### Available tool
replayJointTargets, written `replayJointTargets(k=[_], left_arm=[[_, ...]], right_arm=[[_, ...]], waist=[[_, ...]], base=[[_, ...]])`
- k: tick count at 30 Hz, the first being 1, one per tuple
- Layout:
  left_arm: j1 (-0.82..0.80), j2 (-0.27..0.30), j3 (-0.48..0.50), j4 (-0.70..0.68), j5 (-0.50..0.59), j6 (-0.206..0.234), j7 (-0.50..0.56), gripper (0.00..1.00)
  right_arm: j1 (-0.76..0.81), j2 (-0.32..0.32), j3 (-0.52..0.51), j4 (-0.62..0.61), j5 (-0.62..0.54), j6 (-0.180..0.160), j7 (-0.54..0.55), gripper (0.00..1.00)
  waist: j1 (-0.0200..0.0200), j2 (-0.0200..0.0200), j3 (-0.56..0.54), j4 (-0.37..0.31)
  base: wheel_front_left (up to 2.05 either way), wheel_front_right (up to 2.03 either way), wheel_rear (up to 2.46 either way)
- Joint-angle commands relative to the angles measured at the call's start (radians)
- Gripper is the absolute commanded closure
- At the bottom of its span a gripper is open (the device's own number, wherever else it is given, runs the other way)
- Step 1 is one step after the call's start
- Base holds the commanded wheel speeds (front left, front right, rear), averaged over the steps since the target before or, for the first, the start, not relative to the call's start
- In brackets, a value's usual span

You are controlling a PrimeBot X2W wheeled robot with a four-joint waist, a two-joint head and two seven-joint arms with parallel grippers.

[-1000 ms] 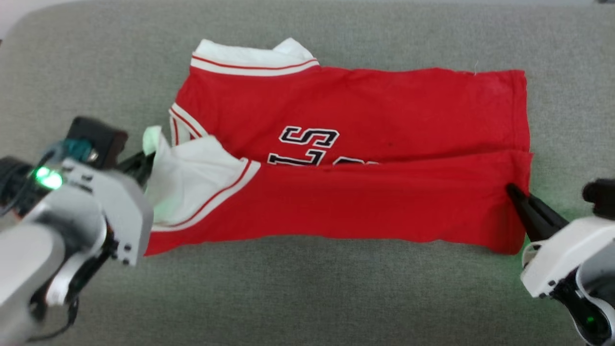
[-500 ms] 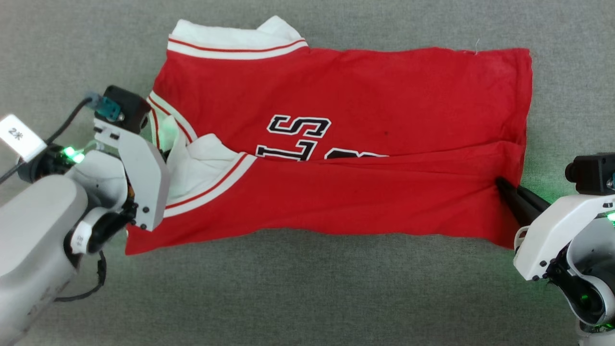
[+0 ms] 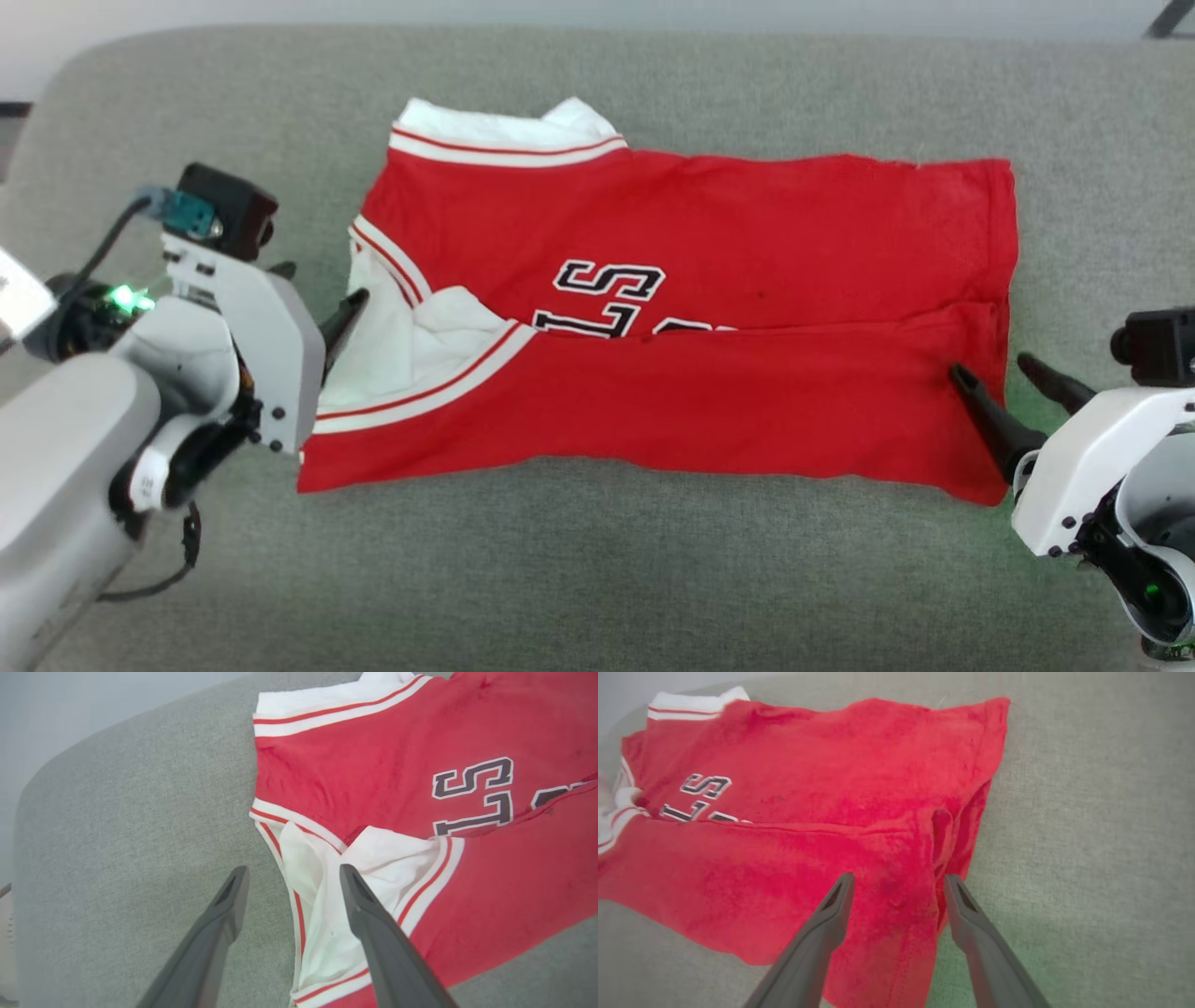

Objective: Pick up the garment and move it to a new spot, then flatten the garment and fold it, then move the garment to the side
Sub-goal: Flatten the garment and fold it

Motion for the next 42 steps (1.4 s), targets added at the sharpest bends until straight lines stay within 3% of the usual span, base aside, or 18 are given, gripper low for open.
replayJointTargets(k=[1,11,18,27,32,42], left_arm=[[0.015,0.003,0.001,-0.006,0.0,0.005,-0.008,0.0],[0.134,0.043,0.034,-0.084,-0.054,0.078,-0.078,0.0],[0.2,0.073,0.048,-0.085,-0.149,0.108,-0.027,0.0],[0.212,0.092,0.053,-0.017,-0.302,0.161,0.173,0.0],[0.195,0.101,0.036,0.035,-0.33,0.196,0.273,0.0],[0.199,0.062,0.031,0.15,-0.366,0.177,0.31,0.0]], right_arm=[[0.01,-0.002,0.0,-0.008,-0.005,-0.001,-0.01,0.0],[0.052,-0.027,0.03,-0.089,-0.007,-0.001,-0.253,0.0],[0.073,-0.01,0.043,-0.127,-0.015,-0.001,-0.413,0.0],[0.098,0.04,0.001,-0.151,-0.011,-0.001,-0.437,0.0],[0.091,0.059,-0.015,-0.148,-0.003,-0.001,-0.444,0.0],[0.078,0.084,-0.028,-0.148,-0.001,-0.001,-0.458,0.0]], waist=[[0.0,0.0,-0.031,0.015],[0.0,0.0,-0.12,0.015],[0.0,0.0,-0.138,-0.038],[0.0,0.0,-0.116,-0.118],[0.0,0.0,-0.091,-0.152],[0.0,0.0,-0.046,-0.183]], base=[[0.0,0.0,0.0],[0.0,0.0,0.0],[0.0,0.0,0.0],[0.0,0.0,0.0],[0.0,0.0,0.0],[0.0,0.0,0.0]])
